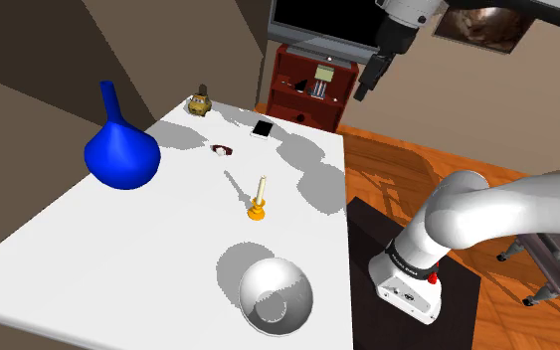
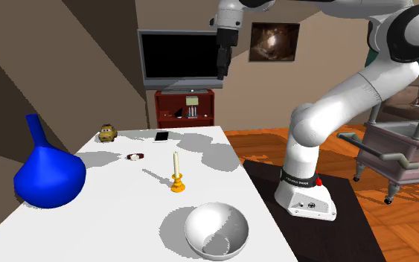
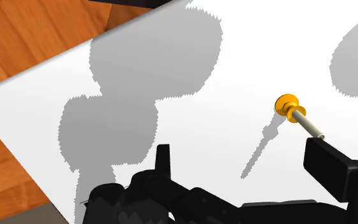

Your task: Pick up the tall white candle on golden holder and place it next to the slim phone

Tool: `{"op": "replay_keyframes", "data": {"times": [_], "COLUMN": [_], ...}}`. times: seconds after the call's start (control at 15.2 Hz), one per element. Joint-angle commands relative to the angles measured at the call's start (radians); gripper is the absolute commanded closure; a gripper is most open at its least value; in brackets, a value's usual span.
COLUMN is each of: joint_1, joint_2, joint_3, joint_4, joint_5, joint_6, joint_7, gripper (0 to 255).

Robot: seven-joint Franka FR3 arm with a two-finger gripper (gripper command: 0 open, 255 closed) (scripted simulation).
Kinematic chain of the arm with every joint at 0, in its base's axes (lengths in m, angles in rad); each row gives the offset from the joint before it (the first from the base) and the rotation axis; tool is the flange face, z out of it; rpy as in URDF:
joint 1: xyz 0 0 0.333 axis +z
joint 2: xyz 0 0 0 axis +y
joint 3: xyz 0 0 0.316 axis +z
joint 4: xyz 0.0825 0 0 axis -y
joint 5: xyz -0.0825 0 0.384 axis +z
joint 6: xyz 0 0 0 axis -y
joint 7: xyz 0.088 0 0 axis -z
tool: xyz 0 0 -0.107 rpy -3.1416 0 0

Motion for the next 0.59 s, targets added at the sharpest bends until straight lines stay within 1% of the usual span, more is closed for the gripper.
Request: {"op": "replay_keyframes", "data": {"times": [0.0,0.26,0.53], "joint_1": [0.0,0.013,0.032], "joint_2": [0.0,-0.065,-0.101], "joint_3": [0.0,0.064,0.139], "joint_4": [0.0,-0.156,-0.289], "joint_5": [0.0,0.045,0.095], "joint_6": [0.0,0.137,0.283], "joint_7": [0.0,0.087,0.177], "gripper": [0,0,0]}}
